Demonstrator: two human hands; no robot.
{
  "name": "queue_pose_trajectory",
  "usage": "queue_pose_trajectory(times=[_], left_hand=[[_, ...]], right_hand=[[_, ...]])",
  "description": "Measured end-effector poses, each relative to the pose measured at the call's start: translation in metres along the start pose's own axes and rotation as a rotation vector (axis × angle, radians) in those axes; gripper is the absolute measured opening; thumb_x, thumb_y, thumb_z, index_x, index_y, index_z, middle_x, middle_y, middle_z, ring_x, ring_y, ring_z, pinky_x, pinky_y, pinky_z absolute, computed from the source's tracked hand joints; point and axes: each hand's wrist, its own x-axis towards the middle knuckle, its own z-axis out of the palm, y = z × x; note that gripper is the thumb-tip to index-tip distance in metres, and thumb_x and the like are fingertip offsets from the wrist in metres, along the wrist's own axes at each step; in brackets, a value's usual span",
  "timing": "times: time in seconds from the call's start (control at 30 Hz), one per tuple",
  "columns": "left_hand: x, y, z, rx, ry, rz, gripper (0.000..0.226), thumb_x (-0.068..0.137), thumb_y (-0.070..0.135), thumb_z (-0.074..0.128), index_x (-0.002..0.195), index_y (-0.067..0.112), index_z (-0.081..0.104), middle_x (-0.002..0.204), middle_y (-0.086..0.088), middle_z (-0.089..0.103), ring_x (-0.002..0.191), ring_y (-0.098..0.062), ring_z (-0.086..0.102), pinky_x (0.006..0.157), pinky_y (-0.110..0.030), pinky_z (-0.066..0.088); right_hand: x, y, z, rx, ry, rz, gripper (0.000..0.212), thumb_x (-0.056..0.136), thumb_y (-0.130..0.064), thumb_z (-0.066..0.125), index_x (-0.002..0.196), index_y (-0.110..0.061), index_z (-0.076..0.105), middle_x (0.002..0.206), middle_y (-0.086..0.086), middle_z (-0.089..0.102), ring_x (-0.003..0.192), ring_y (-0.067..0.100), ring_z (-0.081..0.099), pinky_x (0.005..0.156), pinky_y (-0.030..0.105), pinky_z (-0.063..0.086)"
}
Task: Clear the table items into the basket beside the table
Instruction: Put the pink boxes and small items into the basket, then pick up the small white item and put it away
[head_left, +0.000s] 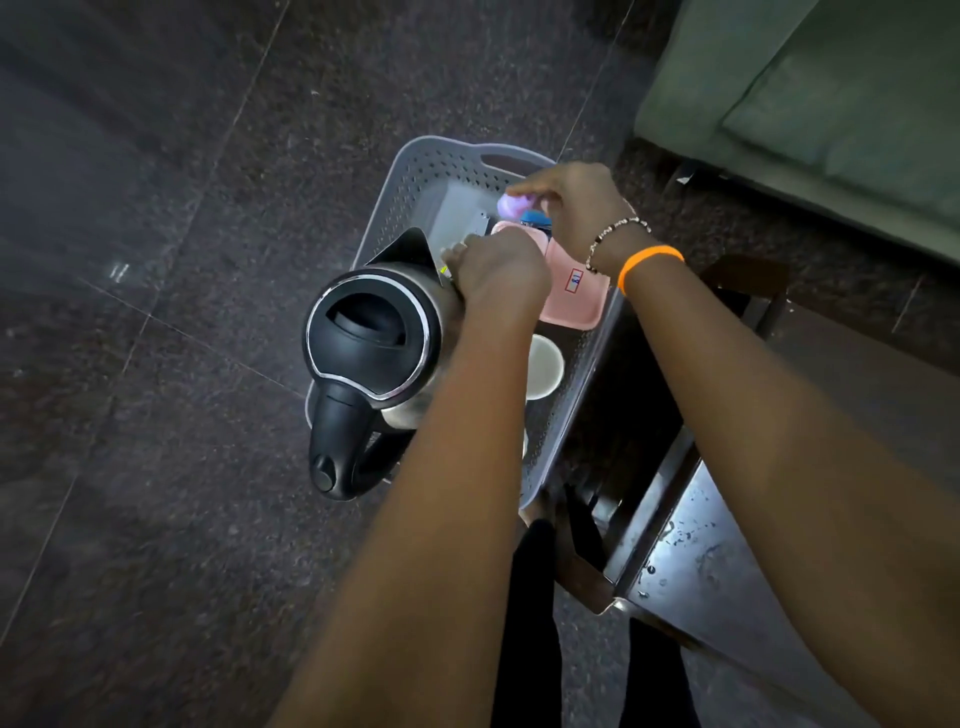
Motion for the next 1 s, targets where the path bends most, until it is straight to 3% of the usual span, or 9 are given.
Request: queue_pose_trajectory(times=[0.07,0.17,0.3,0.4,0.6,0.73,0.83,0.93,1.0], left_hand=[[-0.011,0.000,0.004,-0.062,0.062,0.038,0.042,0.091,0.014,0.042,0.132,0.008,0.043,0.141,-0.013,0.043,0.132,-0.030,0.038,0.111,-0.041,0.025],[-0.032,-0.001,0.004,-0.194,0.162,0.095,0.040,0.089,0.003,0.040,0.128,0.004,0.045,0.136,-0.014,0.046,0.125,-0.032,0.046,0.103,-0.040,0.036],[-0.070,0.004,0.018,-0.451,0.236,0.190,0.048,0.084,-0.005,0.040,0.131,0.005,0.046,0.135,-0.015,0.047,0.124,-0.032,0.045,0.102,-0.038,0.036],[-0.103,0.023,0.039,-0.612,0.286,0.303,0.041,0.085,-0.005,0.043,0.123,0.005,0.055,0.126,-0.015,0.055,0.116,-0.030,0.052,0.101,-0.034,0.037],[-0.174,0.081,0.122,-0.718,0.050,0.429,0.030,0.092,0.001,0.043,0.113,0.010,0.062,0.117,-0.005,0.061,0.108,-0.012,0.056,0.096,-0.018,0.041],[-0.213,0.120,0.191,-0.616,-0.117,0.449,0.027,0.092,0.003,0.046,0.111,0.010,0.064,0.117,-0.007,0.064,0.109,-0.017,0.059,0.094,-0.021,0.042],[-0.240,0.152,0.234,-0.554,-0.223,0.469,0.026,0.091,0.005,0.047,0.108,0.013,0.066,0.114,-0.006,0.066,0.107,-0.016,0.060,0.088,-0.015,0.039],[-0.267,0.194,0.270,-0.510,-0.313,0.516,0.026,0.091,0.004,0.048,0.108,0.012,0.066,0.114,-0.008,0.067,0.106,-0.018,0.061,0.088,-0.014,0.039],[-0.281,0.223,0.289,-0.431,-0.344,0.552,0.027,0.091,0.006,0.047,0.109,0.013,0.066,0.115,-0.007,0.067,0.107,-0.017,0.061,0.088,-0.014,0.039]], right_hand=[[0.004,-0.001,-0.001,0.007,-0.008,0.024,0.047,0.082,0.010,0.038,0.114,-0.010,0.067,0.118,0.013,0.068,0.109,0.026,0.062,0.099,0.025,0.044],[-0.012,0.002,-0.009,0.075,0.074,0.033,0.050,0.079,0.014,0.035,0.112,-0.004,0.067,0.117,0.018,0.067,0.104,0.029,0.065,0.097,0.033,0.049],[-0.070,0.022,-0.021,0.240,0.229,0.114,0.046,0.079,0.017,0.032,0.105,0.004,0.068,0.109,0.022,0.069,0.095,0.032,0.068,0.093,0.037,0.053],[-0.132,0.046,-0.030,0.340,0.331,0.172,0.038,0.083,0.015,0.038,0.101,0.004,0.068,0.104,0.021,0.069,0.088,0.026,0.069,0.087,0.035,0.056],[-0.269,0.117,-0.051,0.386,0.451,0.419,0.030,0.082,0.012,0.047,0.097,-0.001,0.070,0.096,0.019,0.071,0.081,0.027,0.070,0.084,0.046,0.057],[-0.357,0.169,-0.073,0.343,0.562,0.573,0.025,0.083,0.009,0.050,0.092,-0.003,0.070,0.091,0.018,0.071,0.073,0.030,0.070,0.077,0.046,0.057],[-0.410,0.207,-0.098,0.291,0.660,0.645,0.022,0.083,0.006,0.052,0.089,-0.004,0.070,0.087,0.017,0.069,0.071,0.032,0.067,0.072,0.038,0.056],[-0.450,0.250,-0.130,0.192,0.746,0.680,0.019,0.082,0.005,0.054,0.088,-0.002,0.071,0.090,0.017,0.070,0.072,0.025,0.062,0.069,0.017,0.043],[-0.465,0.284,-0.152,0.147,0.708,0.752,0.020,0.083,0.002,0.054,0.092,-0.003,0.072,0.098,0.017,0.072,0.084,0.027,0.065,0.073,0.017,0.040]])
